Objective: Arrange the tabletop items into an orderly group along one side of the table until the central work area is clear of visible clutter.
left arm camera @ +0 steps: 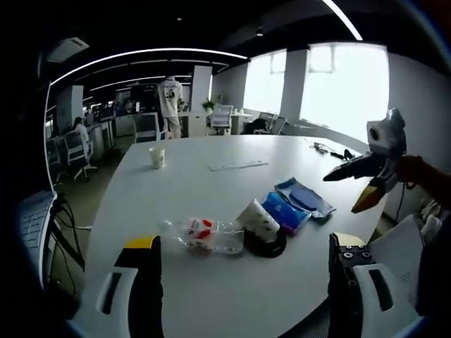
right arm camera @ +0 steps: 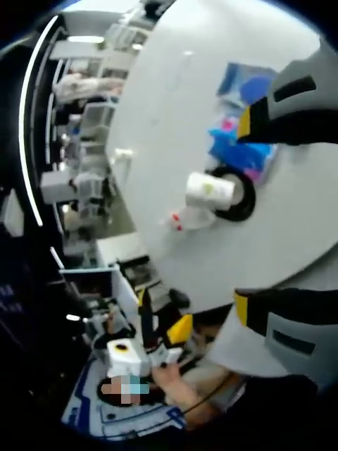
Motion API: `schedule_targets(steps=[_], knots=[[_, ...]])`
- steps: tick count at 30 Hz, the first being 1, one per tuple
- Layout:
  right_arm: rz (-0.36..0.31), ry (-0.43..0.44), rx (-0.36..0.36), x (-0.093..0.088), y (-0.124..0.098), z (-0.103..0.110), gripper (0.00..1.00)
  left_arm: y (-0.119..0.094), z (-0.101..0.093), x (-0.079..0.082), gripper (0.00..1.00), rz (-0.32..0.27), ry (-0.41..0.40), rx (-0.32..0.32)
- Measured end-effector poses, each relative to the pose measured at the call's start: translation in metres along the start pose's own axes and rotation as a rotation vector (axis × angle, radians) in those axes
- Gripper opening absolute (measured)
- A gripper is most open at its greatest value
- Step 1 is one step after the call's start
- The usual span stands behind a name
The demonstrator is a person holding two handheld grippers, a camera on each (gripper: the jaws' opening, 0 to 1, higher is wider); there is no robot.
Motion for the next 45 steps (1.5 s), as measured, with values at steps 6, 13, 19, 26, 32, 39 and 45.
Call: schedule_targets(steps=[6, 13, 19, 26, 32, 39, 45], knots=[[0.002, -0.027, 0.024, 0.007, 0.018, -0.001, 0.79, 0.007, 0.007, -0.004, 1.00, 0.009, -0.013, -0.001], [0.024, -0.060, 0.047, 0.013, 0.038, 0.001, 0.77, 0.015, 0.017, -0.007, 1.00, 0.016, -0.026, -0.005], [0.037, -0.074, 0.064, 0.017, 0.053, 0.003, 0.76, 0.021, 0.026, -0.009, 1.00, 0.025, -0.028, -0.009], [0.029, -0.079, 0.082, 0.025, 0.068, 0.006, 0.74, 0.029, 0.036, -0.013, 1.00, 0.020, -0.066, -0.012], [0.022, -0.088, 0.097, 0.031, 0.082, 0.009, 0.73, 0.036, 0.042, -0.013, 0.99, 0.017, -0.077, -0.009], [0.011, -0.107, 0.114, 0.041, 0.096, 0.010, 0.71, 0.043, 0.052, -0.016, 0.98, 0.003, -0.114, -0.005], [0.021, -0.132, 0.114, 0.044, 0.107, 0.011, 0.69, 0.052, 0.062, -0.018, 0.96, 0.000, -0.141, 0.011]])
Point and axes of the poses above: the point that each gripper's makers call its tool centre point, and the gripper's own axes: y roughly forward along the fingers, z roughly to its left, x roughly out of its top, the point moved 4 cm from there along -y, roughly backward along the fingers, and after that the axes turned 5 degrees about z, right-handed, at the moved point
